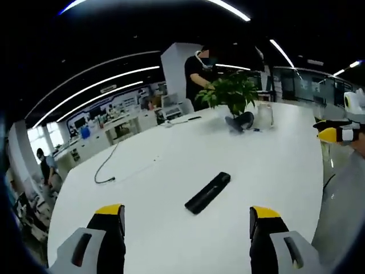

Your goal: Press the specified remote control buttons in sequence, fully releasing each button before pressing the next.

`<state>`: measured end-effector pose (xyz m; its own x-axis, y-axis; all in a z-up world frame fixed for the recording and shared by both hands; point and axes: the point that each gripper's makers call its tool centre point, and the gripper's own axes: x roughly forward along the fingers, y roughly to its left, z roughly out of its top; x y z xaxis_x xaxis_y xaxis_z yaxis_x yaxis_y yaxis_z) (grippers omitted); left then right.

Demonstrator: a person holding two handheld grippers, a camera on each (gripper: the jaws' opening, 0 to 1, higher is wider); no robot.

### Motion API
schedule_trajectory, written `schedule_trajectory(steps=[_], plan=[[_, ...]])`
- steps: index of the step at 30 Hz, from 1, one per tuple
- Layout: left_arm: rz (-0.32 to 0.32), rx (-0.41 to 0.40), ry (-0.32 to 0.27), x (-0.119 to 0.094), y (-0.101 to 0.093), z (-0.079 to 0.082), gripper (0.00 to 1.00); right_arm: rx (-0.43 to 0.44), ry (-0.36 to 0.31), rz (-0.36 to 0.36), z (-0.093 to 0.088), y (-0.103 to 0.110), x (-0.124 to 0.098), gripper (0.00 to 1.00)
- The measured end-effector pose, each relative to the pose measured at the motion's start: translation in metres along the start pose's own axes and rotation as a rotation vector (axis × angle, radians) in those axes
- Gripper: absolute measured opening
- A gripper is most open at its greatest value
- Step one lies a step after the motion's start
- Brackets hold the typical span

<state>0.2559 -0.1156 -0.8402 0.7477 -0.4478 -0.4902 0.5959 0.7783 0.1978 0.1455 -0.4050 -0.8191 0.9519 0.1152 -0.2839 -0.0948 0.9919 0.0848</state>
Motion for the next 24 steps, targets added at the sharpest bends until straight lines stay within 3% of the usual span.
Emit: schedule_trajectory(steps=[9,12,16,19,24], plan=[[-0.151,0.096,0.117,0.044,-0.011,-0.004,0.81,0.004,0.020,0.008,-0.003,0.001,0.001,0.66],[-0.170,0.162,0.151,0.059,-0.010,-0.006,0.74,0.001,0.027,0.011,-0.004,0.002,0.002,0.66],[-0.218,0.173,0.212,0.075,-0.012,-0.014,0.69,0.000,0.032,0.012,-0.005,0.002,0.003,0.65],[-0.247,0.223,0.265,0.086,-0.011,-0.020,0.60,0.001,0.036,0.010,-0.006,0.002,0.004,0.64],[-0.290,0.269,0.319,0.098,-0.011,-0.023,0.55,0.001,0.037,0.007,-0.006,0.001,0.005,0.64]])
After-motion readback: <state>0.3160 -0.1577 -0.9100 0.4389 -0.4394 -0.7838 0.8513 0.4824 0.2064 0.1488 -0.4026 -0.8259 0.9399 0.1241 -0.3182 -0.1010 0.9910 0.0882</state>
